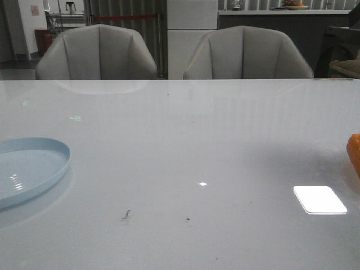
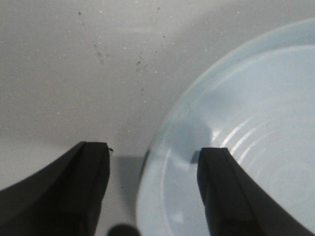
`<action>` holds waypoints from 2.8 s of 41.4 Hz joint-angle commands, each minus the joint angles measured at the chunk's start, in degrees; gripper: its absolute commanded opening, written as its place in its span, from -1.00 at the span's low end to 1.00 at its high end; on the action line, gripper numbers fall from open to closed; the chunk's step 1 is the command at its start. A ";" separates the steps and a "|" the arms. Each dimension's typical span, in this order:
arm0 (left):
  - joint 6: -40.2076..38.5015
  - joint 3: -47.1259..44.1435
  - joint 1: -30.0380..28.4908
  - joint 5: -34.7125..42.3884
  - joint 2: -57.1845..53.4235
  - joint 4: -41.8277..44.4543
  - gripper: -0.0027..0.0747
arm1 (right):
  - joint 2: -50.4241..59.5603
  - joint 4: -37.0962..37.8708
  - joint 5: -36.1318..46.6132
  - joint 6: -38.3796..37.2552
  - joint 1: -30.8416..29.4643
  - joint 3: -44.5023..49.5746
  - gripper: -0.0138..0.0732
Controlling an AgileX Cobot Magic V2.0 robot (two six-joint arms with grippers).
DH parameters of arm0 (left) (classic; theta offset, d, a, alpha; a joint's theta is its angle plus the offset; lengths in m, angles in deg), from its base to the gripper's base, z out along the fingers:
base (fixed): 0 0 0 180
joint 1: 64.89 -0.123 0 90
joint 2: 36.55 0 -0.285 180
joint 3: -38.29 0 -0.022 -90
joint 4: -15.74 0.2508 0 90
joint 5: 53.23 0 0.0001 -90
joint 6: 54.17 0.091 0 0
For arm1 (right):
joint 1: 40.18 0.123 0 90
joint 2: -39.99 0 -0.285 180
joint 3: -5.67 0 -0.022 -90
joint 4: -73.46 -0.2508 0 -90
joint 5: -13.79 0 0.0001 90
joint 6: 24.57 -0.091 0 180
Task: Place corn on plate with both arms
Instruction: 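Grip the plate rim with the left gripper and lift it, then carry the plate to the table center and set it down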
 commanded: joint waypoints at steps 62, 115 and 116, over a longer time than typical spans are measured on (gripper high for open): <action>9.40 26.44 10.93 -10.50 -2.77 -22.23 -0.69 | 0.97 0.38 4.61 0.50 -0.19 -1.98 0.68; 8.86 26.47 27.10 -11.61 12.99 -22.07 0.38 | 0.97 0.38 4.56 0.50 -0.19 -1.98 0.68; 8.86 26.69 27.10 -11.61 12.99 -22.07 0.41 | 0.97 0.38 4.56 0.50 -0.19 -1.98 0.68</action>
